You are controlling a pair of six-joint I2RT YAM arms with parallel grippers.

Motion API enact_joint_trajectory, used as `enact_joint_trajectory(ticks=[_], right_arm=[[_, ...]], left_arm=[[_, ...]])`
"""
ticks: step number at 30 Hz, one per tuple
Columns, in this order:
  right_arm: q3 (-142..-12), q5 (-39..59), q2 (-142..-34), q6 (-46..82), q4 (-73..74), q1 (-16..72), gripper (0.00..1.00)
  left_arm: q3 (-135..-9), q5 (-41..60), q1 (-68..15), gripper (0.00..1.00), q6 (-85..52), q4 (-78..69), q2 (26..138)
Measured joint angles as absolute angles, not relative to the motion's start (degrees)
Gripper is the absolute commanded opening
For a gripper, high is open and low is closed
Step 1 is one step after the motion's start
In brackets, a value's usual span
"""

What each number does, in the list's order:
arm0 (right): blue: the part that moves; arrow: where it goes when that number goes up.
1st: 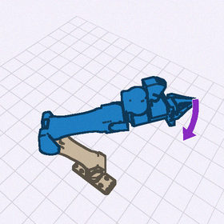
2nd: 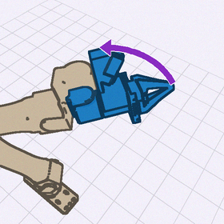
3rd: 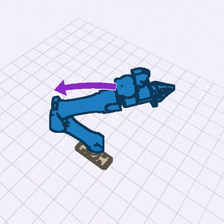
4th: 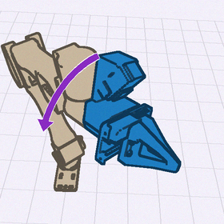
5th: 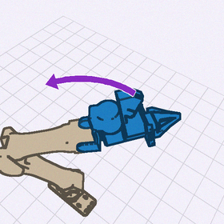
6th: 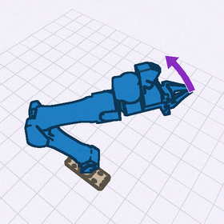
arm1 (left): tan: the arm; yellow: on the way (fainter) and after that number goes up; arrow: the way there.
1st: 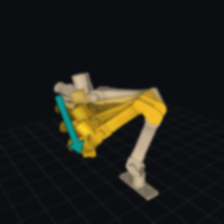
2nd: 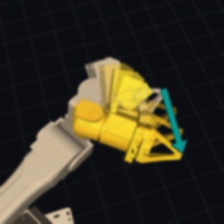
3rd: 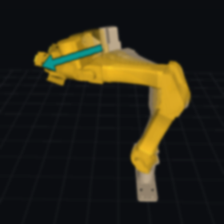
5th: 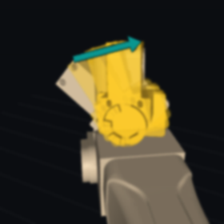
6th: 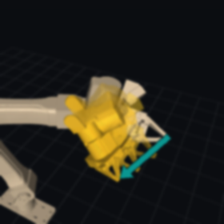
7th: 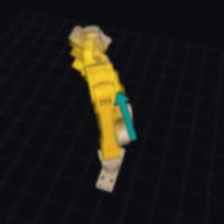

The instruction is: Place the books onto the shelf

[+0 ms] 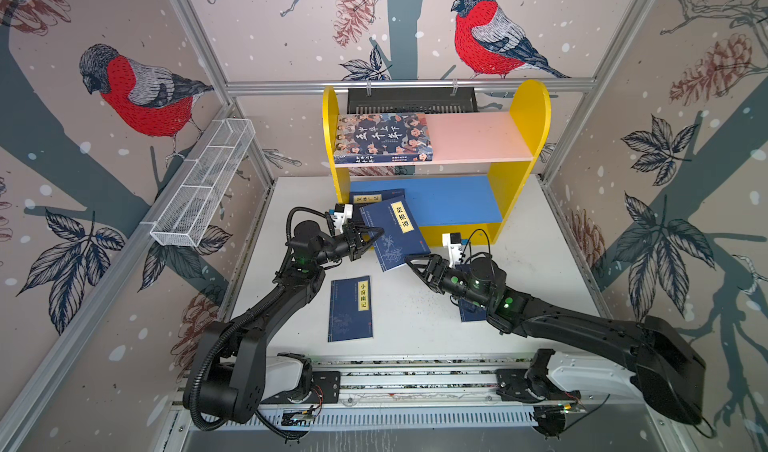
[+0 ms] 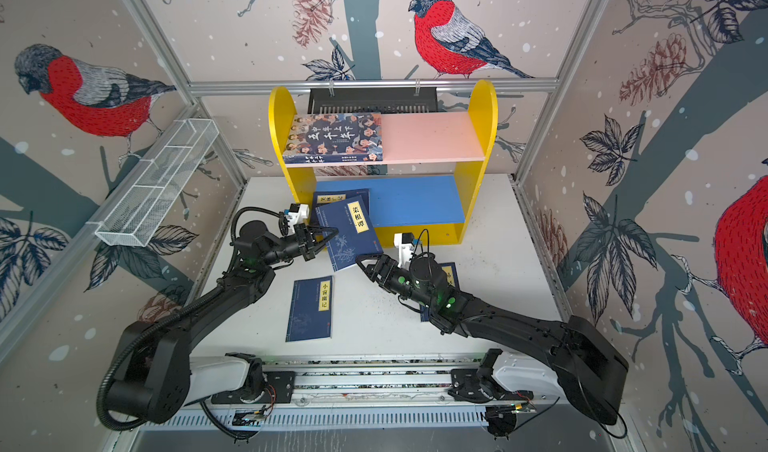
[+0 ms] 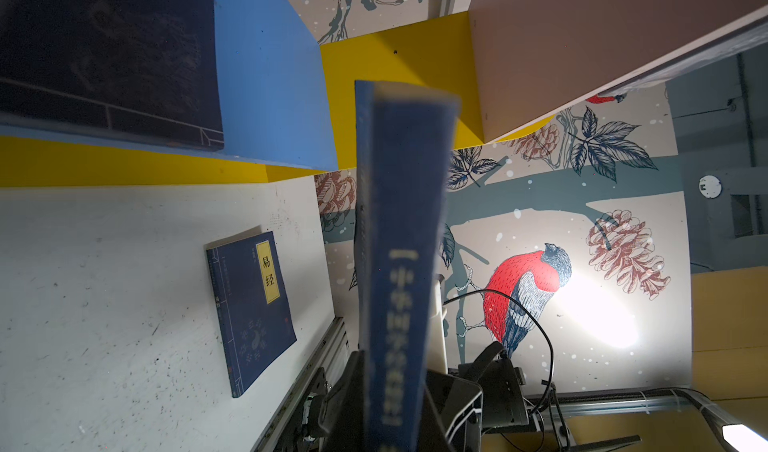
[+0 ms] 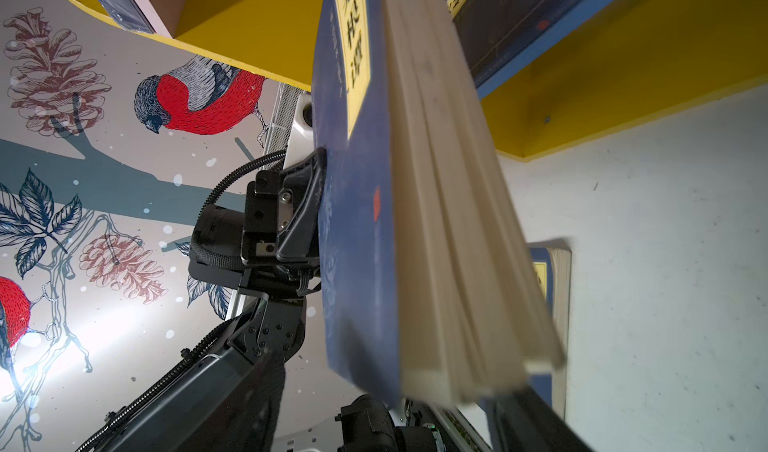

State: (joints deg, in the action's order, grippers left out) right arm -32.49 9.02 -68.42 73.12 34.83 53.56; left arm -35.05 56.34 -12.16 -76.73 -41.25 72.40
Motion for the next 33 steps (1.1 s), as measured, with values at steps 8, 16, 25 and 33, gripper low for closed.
enact_joint_trajectory(ticks=[8,16,25,33], right_arm=[[-34.26,8.10,-72.90,73.12,40.05,53.17,0.67],[-35.24,7.53,-76.99,73.17,43.62,52.66,0.36],[-34.83,8.99,-77.71,73.30,47.03,51.94,0.04],[-35.24,16.23,-75.48,71.20,42.85,45.71,0.02]], left_arm=[[-33.85,55.31,-12.16,0.00,-78.17,-41.78,71.29],[-32.93,54.94,-12.16,0.00,-79.29,-43.77,71.09],[-31.75,54.13,-12.08,0.37,-79.02,-43.86,70.72],[-31.20,55.59,-7.03,0.74,-73.91,-40.64,68.18]])
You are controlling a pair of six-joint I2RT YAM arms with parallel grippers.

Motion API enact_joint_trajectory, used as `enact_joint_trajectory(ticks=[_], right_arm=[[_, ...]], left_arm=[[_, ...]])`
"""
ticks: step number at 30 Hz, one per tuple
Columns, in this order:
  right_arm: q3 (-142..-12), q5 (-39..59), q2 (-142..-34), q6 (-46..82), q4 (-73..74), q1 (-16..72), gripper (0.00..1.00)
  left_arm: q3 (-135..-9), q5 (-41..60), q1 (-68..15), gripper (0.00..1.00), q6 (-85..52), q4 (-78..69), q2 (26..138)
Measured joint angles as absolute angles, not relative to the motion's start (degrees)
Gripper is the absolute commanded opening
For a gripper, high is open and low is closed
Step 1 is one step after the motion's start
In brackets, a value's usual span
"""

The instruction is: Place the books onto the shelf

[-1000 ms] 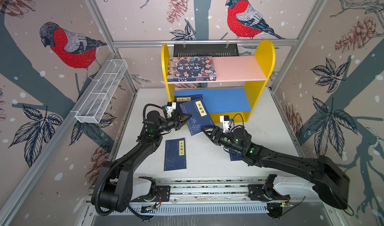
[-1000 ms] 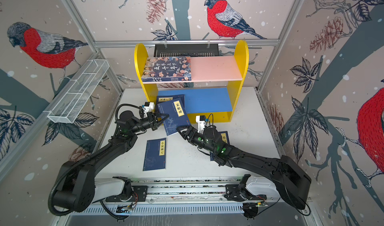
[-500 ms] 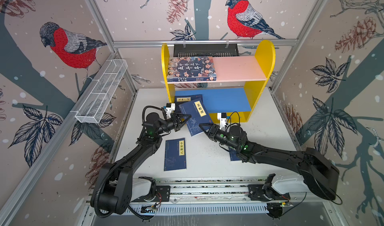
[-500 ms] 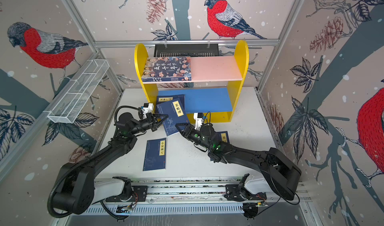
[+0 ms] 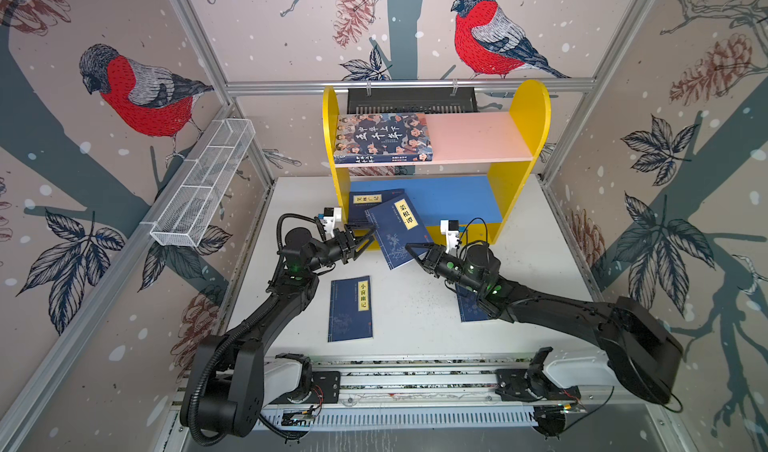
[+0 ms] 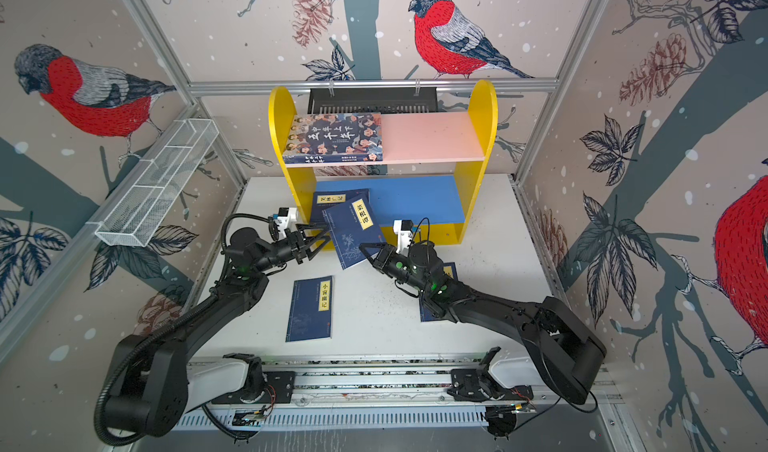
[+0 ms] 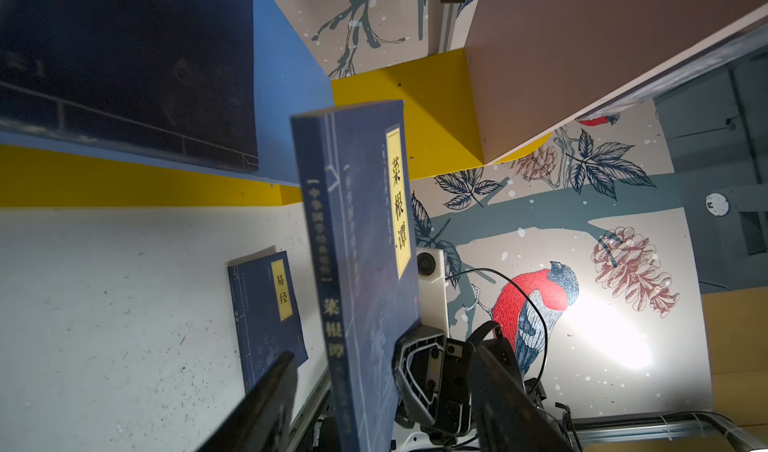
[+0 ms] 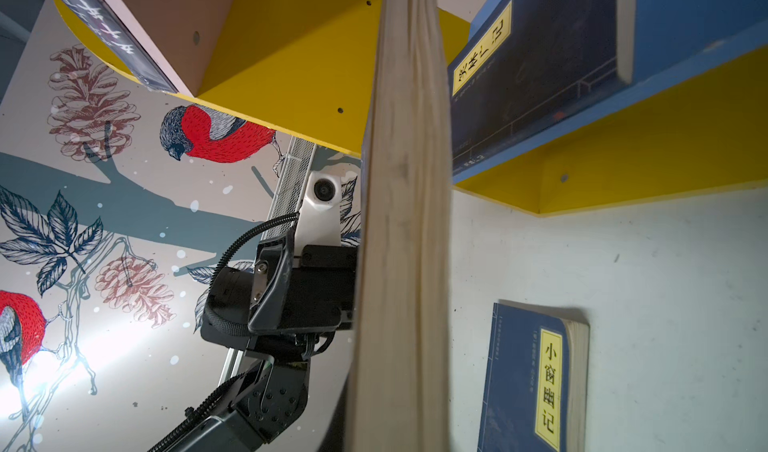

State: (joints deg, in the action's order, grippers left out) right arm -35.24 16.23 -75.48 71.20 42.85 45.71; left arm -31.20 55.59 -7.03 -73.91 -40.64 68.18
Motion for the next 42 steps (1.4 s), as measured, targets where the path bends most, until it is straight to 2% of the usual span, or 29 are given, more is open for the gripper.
enact_joint_trajectory(ticks=[13,19,26,28,36,38,40,41,42], right_arm=[[-41.85,42.57,-70.89,56.21,18.68,35.57,0.02],[-43.29,49.41,-69.34,50.68,11.86,34.04,0.03],[-43.83,53.63,-68.88,47.77,8.47,33.95,0.03],[-43.97,54.83,-69.10,47.59,8.21,33.95,0.03],[-45.80,57.80,-71.64,45.69,6.66,33.98,0.05],[-46.68,58.35,-72.99,44.82,6.55,33.98,0.06],[-47.16,58.57,-74.24,44.45,5.91,33.98,0.09],[-47.35,58.65,-74.72,44.07,5.56,33.85,0.14],[-47.70,58.67,-75.26,43.59,5.19,33.78,0.26]], left_arm=[[-33.78,64.69,-4.71,0.78,-58.98,-30.65,67.77],[-35.62,66.98,-4.64,0.77,-49.89,-22.15,67.85],[-36.27,69.28,-4.64,0.70,-42.96,-15.16,67.85],[-36.29,70.50,-4.64,0.64,-42.41,-14.81,67.85],[-34.98,74.72,-5.26,0.28,-45.21,-18.81,67.66],[-34.83,75.24,-5.32,0.14,-46.37,-19.46,67.55],[-34.72,75.81,-5.37,0.00,-46.70,-20.18,67.53],[-34.72,75.90,-5.37,0.00,-46.85,-20.69,67.51],[-34.72,75.85,-5.37,0.00,-47.20,-21.17,67.44]])
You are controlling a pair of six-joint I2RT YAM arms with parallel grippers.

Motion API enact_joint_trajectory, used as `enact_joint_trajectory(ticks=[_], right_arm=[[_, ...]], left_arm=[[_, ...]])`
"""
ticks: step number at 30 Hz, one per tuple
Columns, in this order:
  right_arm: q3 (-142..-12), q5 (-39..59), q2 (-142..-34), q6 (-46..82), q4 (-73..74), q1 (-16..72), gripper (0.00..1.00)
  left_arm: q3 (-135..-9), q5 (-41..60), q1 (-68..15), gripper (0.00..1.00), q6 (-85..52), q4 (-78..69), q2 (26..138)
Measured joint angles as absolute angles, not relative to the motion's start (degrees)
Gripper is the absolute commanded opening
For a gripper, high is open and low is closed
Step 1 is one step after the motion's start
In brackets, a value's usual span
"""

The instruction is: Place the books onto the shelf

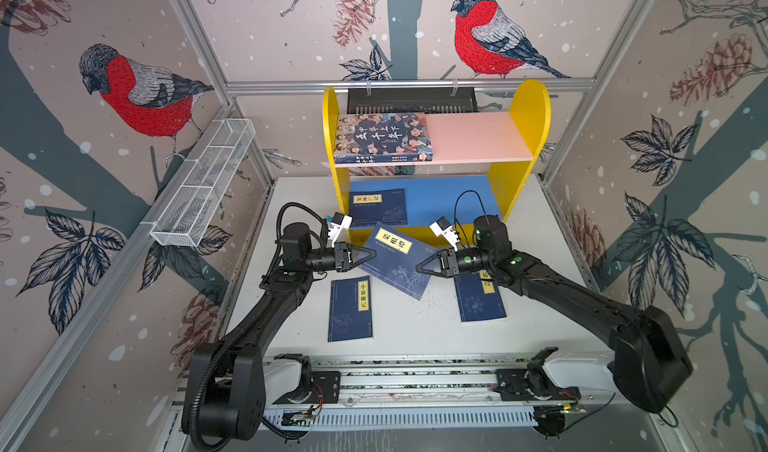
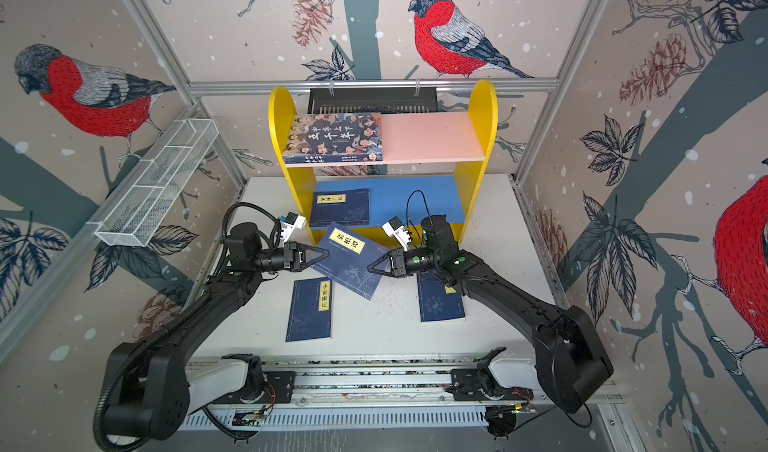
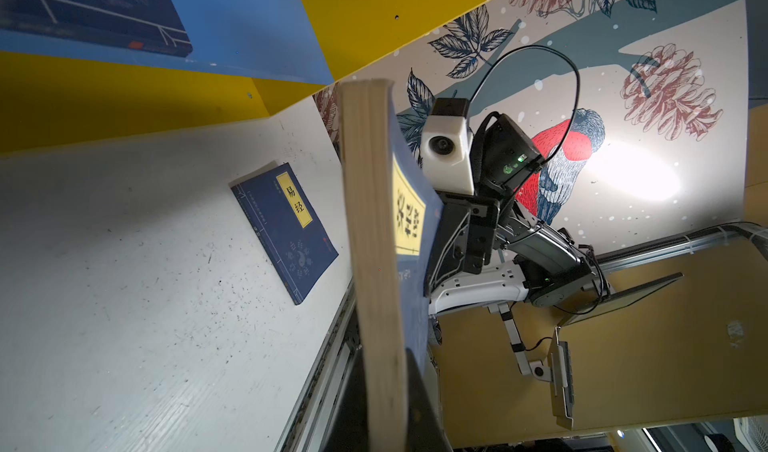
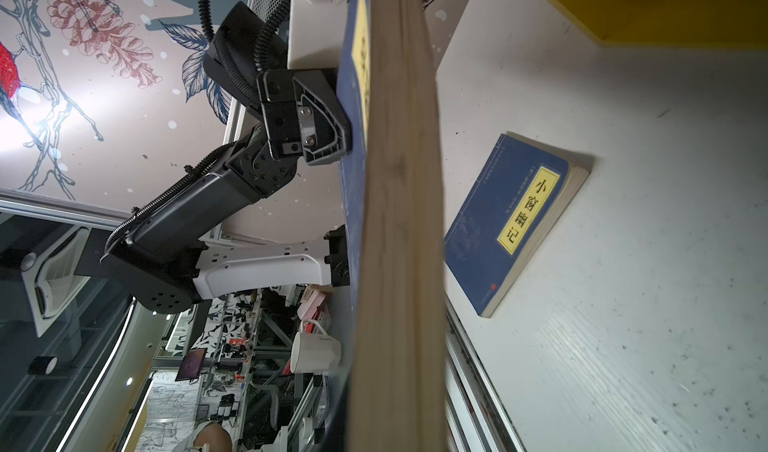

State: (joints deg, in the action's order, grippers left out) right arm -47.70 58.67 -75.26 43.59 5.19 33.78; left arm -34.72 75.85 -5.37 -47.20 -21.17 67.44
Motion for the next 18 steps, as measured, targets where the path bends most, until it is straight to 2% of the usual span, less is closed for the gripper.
enact_joint_trajectory(ticks=[2,4,10,18], right_arm=[[-48.23,58.61,-76.14,43.51,4.93,33.78,0.48],[-48.40,58.17,-76.69,43.38,4.99,33.67,0.56],[-42.50,55.00,-75.57,47.86,12.10,31.14,0.63],[-34.85,49.17,-74.65,59.07,29.41,32.51,0.65]], left_arm=[[-34.72,75.70,-5.39,0.00,-47.75,-21.50,67.42],[-34.72,75.61,-5.48,0.00,-47.90,-21.65,67.31],[-36.97,72.69,-5.32,0.00,-48.01,-21.58,67.22],[-38.20,67.05,-4.60,0.00,-54.33,-26.85,68.01]])
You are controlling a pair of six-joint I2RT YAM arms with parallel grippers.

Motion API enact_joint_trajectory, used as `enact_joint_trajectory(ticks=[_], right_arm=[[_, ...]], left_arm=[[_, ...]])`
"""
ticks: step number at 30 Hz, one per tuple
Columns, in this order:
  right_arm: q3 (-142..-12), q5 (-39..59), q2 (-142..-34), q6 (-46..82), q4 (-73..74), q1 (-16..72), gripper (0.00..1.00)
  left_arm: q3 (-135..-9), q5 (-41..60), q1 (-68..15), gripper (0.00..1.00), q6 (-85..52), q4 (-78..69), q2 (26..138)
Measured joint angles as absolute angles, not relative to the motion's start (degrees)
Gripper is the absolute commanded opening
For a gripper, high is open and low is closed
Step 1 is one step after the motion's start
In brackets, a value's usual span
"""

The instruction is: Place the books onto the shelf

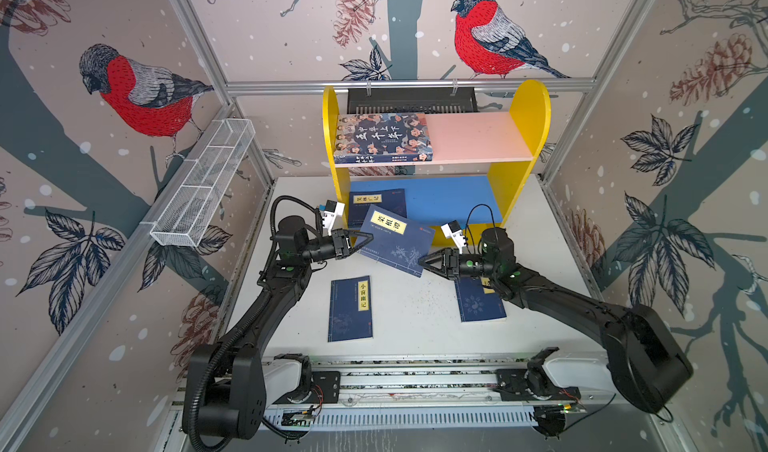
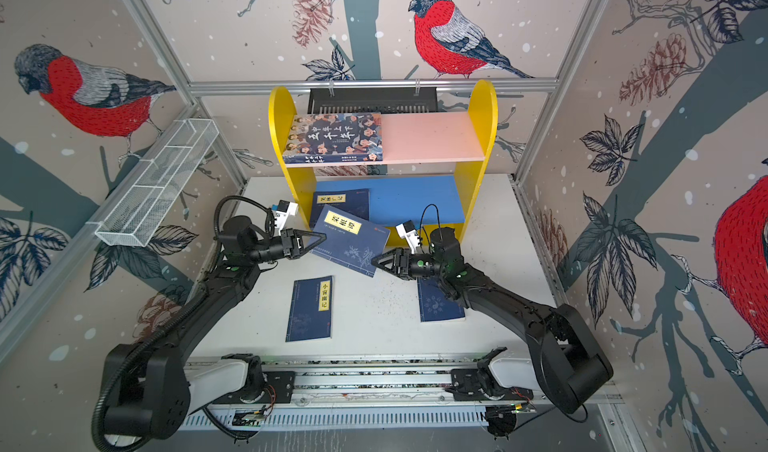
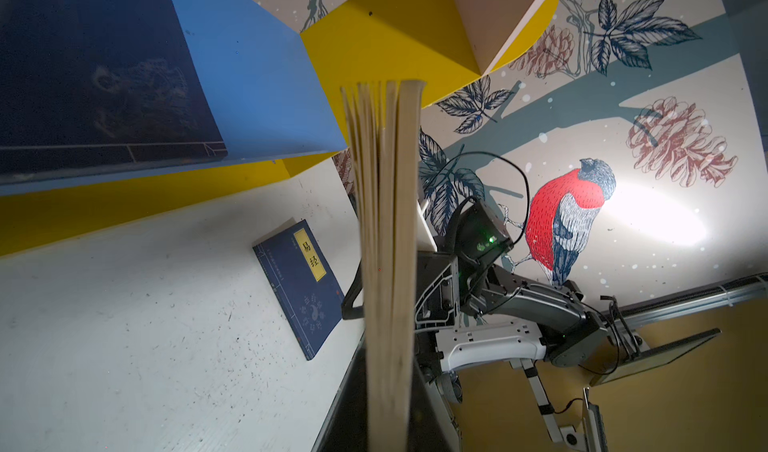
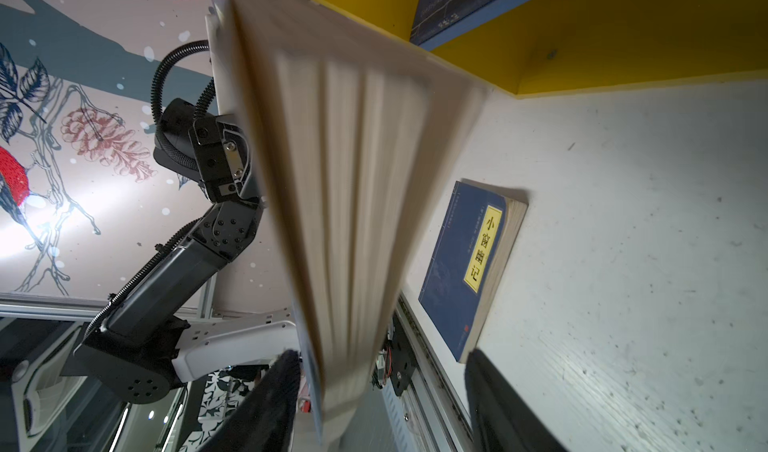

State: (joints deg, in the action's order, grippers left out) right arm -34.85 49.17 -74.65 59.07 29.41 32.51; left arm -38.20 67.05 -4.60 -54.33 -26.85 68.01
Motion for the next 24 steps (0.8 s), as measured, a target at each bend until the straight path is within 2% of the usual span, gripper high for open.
enact_joint_trajectory(ticks=[8,18,22,24], right_arm=[[-33.52,44.31,-77.34,66.13,42.24,35.20,0.64],[-32.86,40.49,-79.44,69.25,49.87,36.25,0.54],[-33.10,40.03,-81.41,70.48,52.18,36.69,0.48],[-33.52,39.86,-82.52,70.83,53.54,36.86,0.37]], left_arm=[[-34.89,64.29,-3.86,0.00,-64.60,-37.78,69.67],[-33.54,62.78,-3.18,0.00,-69.08,-43.20,69.84],[-33.12,62.61,-3.18,0.00,-69.56,-43.55,69.84],[-33.04,62.57,-3.18,0.00,-69.87,-43.90,69.84]])
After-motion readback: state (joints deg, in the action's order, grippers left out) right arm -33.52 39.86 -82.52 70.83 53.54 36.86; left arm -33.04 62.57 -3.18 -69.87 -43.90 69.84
